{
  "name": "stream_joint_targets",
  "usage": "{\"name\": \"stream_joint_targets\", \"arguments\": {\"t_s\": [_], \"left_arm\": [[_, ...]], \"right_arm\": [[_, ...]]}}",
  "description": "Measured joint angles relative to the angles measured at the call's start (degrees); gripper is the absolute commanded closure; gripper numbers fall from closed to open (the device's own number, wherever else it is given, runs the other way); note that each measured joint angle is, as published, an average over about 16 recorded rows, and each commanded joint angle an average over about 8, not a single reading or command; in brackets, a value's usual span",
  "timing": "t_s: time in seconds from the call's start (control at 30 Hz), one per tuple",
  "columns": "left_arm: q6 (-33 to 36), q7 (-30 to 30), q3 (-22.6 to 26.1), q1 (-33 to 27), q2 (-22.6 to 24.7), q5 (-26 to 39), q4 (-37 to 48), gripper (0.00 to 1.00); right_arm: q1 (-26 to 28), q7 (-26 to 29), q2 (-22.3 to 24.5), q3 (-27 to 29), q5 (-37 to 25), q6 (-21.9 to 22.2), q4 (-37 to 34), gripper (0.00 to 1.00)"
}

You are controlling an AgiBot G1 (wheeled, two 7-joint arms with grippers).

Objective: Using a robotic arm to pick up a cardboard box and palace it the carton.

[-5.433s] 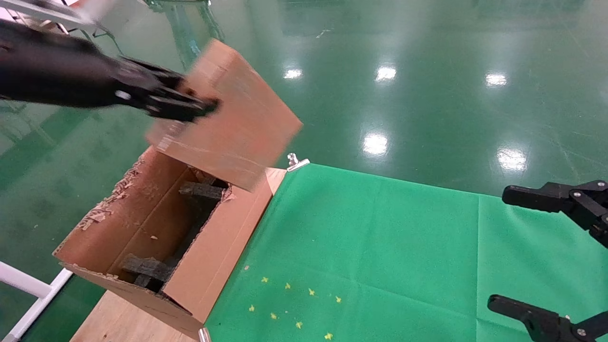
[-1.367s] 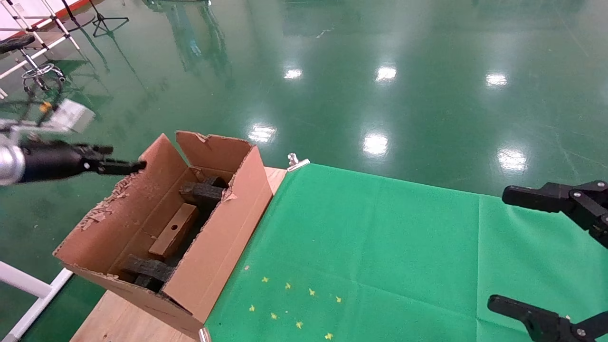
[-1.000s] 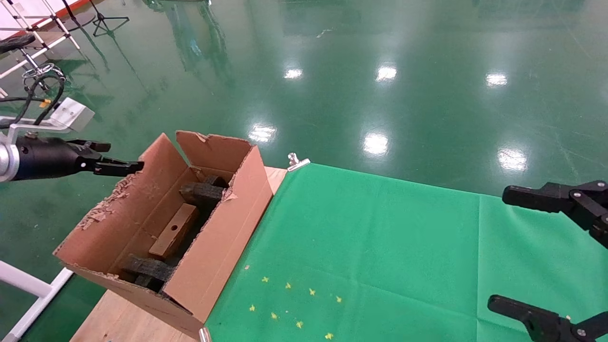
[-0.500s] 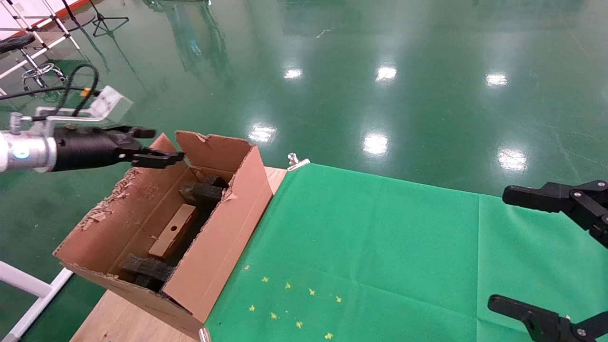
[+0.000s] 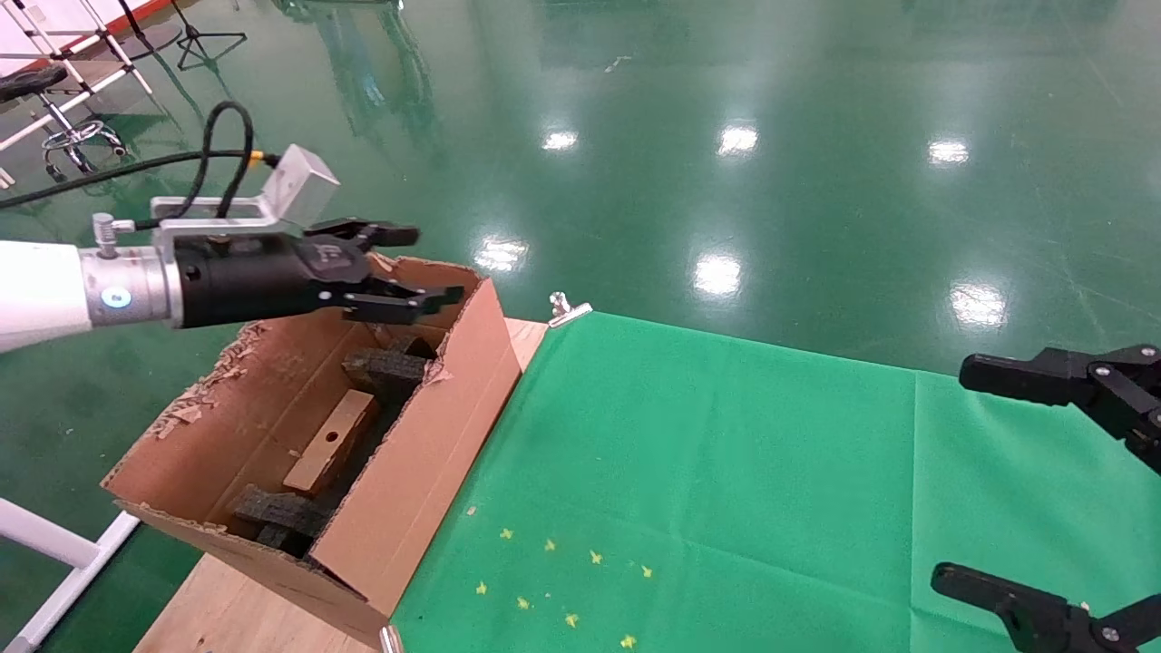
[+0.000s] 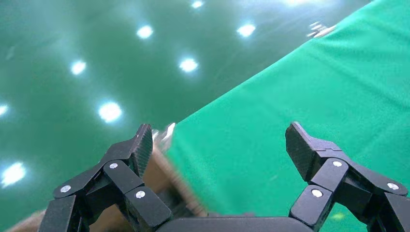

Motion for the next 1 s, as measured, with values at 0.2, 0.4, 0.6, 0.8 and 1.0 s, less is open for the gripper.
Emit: {"name": "stream_joint_targets", "arguments": {"t_s": [0.2, 0.4, 0.6, 0.8, 1.0], "left_arm": [[2.2, 0.0, -2.5, 4.1, 0.3, -4.6, -6.1, 0.00], [4.3, -0.1, -5.1, 8.2, 0.7, -9.2, -12.3, 0.00], [6.6, -0.1, -7.8, 12.5, 1.1, -14.1, -18.7, 0.00], [9.0, -0.2, -10.6, 17.0, 1.4, -19.1, -25.4, 0.00], [11.2, -0.2, -13.2, 21.1, 1.8, -23.8, -31.7, 0.00]], "right_arm": [[0.0, 0.0, 0.0, 0.0, 0.0, 0.0, 0.0, 0.00], [0.0, 0.0, 0.0, 0.0, 0.0, 0.0, 0.0, 0.00], [0.0, 0.0, 0.0, 0.0, 0.0, 0.0, 0.0, 0.00], [0.0, 0.0, 0.0, 0.0, 0.0, 0.0, 0.0, 0.00], [0.0, 0.0, 0.0, 0.0, 0.0, 0.0, 0.0, 0.00]]}}
